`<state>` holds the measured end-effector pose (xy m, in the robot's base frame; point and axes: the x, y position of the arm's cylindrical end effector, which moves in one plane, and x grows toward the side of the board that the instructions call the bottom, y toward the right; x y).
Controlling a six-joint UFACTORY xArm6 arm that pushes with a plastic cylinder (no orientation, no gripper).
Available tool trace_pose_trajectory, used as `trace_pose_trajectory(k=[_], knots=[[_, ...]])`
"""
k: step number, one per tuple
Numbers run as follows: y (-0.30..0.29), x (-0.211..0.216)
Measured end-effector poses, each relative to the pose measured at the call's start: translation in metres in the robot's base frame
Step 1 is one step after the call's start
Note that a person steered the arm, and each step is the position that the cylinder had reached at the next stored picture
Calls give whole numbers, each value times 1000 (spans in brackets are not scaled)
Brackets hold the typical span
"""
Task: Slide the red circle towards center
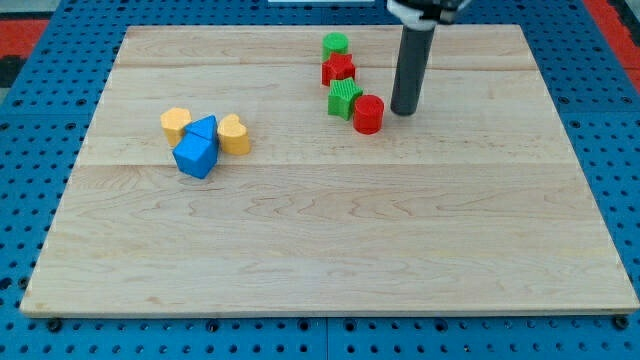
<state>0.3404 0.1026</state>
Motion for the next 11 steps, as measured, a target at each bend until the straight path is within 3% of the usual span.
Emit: trace_pose_trajectory(k=[4,6,11], knots=[[-50,49],[-30,11],[-43,-1]])
